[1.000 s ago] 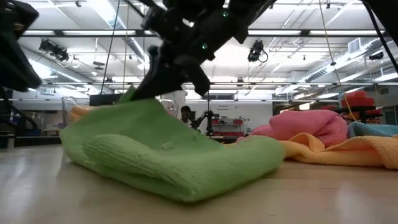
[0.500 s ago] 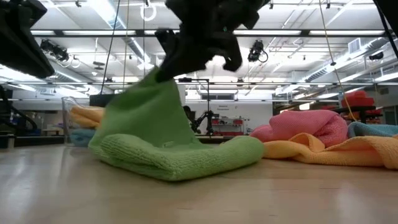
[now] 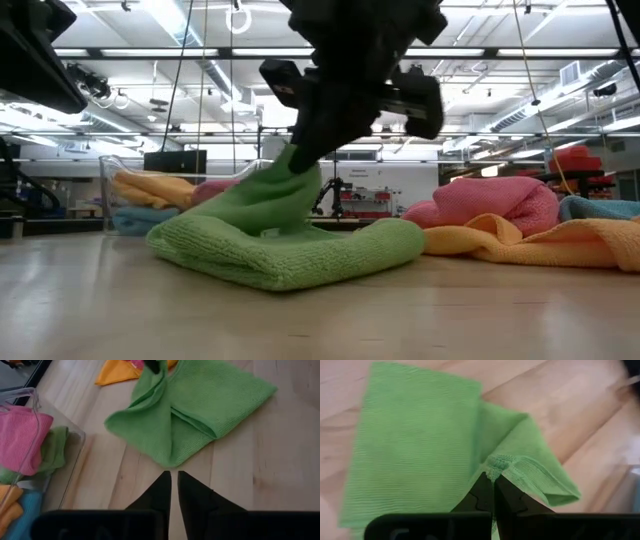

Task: Fold microfiber towels
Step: Fold the green microfiber towel

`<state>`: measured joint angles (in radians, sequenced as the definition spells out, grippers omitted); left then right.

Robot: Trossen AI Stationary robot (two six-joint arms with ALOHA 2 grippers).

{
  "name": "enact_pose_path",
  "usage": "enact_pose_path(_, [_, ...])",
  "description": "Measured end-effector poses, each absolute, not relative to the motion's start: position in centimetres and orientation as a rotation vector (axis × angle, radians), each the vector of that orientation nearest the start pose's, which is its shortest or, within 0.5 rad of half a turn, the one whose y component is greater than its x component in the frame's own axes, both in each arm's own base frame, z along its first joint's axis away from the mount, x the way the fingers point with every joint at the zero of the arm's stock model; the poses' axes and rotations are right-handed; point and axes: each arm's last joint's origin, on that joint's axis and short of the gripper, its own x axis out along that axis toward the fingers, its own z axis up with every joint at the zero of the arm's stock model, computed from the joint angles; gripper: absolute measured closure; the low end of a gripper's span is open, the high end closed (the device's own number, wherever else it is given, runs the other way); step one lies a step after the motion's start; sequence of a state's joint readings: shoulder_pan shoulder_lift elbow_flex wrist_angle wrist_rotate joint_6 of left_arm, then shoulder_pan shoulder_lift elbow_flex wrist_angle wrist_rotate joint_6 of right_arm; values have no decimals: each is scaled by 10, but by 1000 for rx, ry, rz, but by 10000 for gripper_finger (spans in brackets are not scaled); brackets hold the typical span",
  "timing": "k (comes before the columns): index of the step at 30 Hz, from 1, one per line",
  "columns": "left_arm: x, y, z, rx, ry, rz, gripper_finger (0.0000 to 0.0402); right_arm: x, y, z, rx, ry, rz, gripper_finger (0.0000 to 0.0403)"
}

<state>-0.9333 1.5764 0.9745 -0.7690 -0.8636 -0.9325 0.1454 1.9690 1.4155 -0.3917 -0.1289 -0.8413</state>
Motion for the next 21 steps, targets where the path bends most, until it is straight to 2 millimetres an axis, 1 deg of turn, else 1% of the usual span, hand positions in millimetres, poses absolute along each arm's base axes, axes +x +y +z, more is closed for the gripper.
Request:
enact_pose_path(7, [181,-208,193,192,749,314,367,404,74,186,-781,880,673,397])
enact_pose_path(13, [182,-209,194,184,744,311,365,399,73,182,-706,963,662,396])
enact_pose_path(21, [183,-209,194,176,739,307,378,385,88,162,-655,1006,677,395])
